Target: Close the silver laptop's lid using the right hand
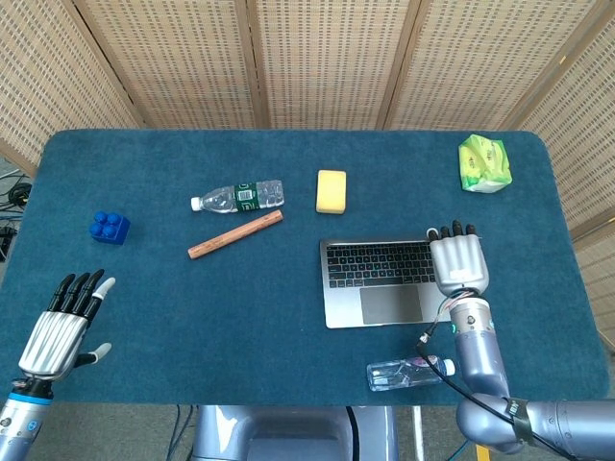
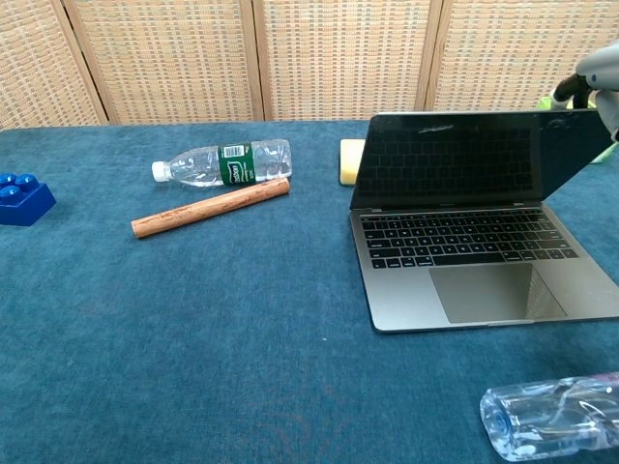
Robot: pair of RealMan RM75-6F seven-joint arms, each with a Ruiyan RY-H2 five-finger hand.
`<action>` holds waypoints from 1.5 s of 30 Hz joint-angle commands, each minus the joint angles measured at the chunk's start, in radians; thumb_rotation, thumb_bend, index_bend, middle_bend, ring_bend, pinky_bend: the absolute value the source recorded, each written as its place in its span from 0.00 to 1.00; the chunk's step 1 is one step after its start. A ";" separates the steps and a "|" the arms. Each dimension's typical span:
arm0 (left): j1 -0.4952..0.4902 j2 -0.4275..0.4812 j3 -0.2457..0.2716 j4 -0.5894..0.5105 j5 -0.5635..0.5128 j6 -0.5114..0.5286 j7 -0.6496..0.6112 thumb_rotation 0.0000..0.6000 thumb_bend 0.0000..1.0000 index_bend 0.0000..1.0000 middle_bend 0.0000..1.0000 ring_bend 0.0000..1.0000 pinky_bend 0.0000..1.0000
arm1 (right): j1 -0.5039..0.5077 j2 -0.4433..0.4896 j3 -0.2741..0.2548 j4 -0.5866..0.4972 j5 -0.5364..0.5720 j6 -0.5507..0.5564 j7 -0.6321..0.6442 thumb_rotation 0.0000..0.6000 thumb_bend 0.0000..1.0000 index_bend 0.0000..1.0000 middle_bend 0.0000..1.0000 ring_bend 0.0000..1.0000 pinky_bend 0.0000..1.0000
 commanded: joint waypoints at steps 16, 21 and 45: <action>-0.001 -0.002 0.003 0.000 0.005 -0.001 0.004 1.00 0.07 0.00 0.00 0.00 0.00 | -0.017 -0.012 -0.045 0.004 0.010 -0.009 0.029 1.00 1.00 0.21 0.24 0.14 0.20; -0.001 -0.002 0.004 0.000 0.006 0.000 0.004 1.00 0.07 0.00 0.00 0.00 0.00 | -0.024 -0.011 -0.055 -0.001 0.008 -0.011 0.039 1.00 1.00 0.21 0.24 0.14 0.20; 0.002 -0.002 0.007 -0.002 0.015 0.007 0.008 1.00 0.07 0.00 0.00 0.00 0.00 | -0.062 -0.049 -0.107 0.050 -0.022 -0.062 0.097 1.00 1.00 0.21 0.24 0.13 0.20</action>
